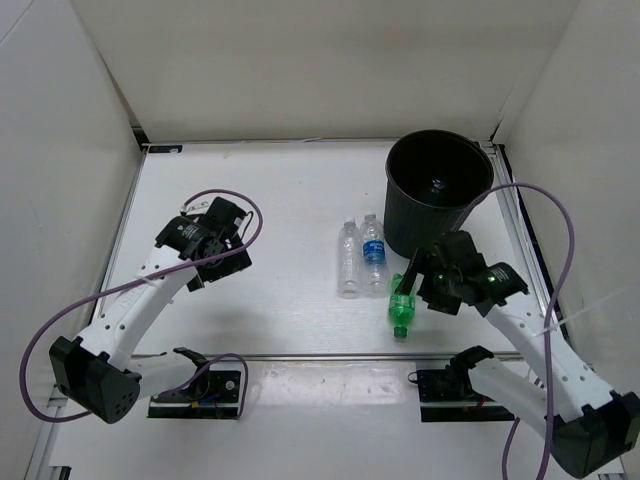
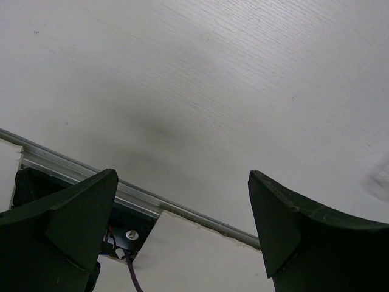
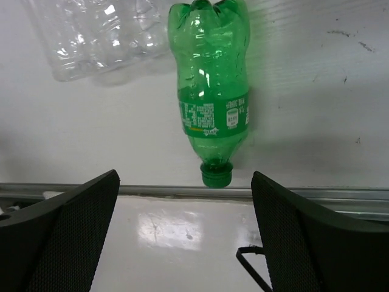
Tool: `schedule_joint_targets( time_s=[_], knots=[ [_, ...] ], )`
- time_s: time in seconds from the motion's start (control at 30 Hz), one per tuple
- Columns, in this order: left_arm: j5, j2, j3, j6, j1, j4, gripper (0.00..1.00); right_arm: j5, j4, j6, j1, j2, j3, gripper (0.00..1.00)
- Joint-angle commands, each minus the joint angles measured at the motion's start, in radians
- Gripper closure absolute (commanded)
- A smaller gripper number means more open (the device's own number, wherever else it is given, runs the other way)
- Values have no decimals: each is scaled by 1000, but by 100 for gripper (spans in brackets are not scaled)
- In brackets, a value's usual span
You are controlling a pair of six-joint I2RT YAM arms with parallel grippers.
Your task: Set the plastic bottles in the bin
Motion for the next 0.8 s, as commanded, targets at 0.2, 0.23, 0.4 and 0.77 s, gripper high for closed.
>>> schedule_joint_targets(
  time_s=[0.2,0.23,0.4,0.77],
  knots=[
    [-26,5,-9,22,-4,19,0,96,203,-34,66,241,-33,8],
    [-26,5,-9,22,-4,19,0,105,203,-34,66,261,-45,8],
    [-26,5,-9,22,-4,-1,0,105,212,29,66,339,-114,8],
    [-16,-42,-90,-9,-4,-1,0,115,191,75,66,301,-203,32]
  ],
)
